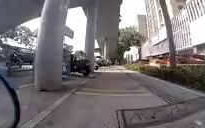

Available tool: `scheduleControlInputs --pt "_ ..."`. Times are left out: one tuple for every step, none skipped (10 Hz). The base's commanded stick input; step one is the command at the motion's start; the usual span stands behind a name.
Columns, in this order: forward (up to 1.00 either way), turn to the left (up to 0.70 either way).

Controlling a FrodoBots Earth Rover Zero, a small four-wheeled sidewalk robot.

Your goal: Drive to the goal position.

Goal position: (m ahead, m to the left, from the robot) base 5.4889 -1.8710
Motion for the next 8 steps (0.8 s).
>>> scheduleControlInputs --pt "0.45 0.00" --pt "0.45 0.00" --pt "0.45 0.00" --pt "0.45 0.00" --pt "0.45 0.00" --pt "0.45 0.00" --pt "0.45 0.00" --pt "0.45 0.00"
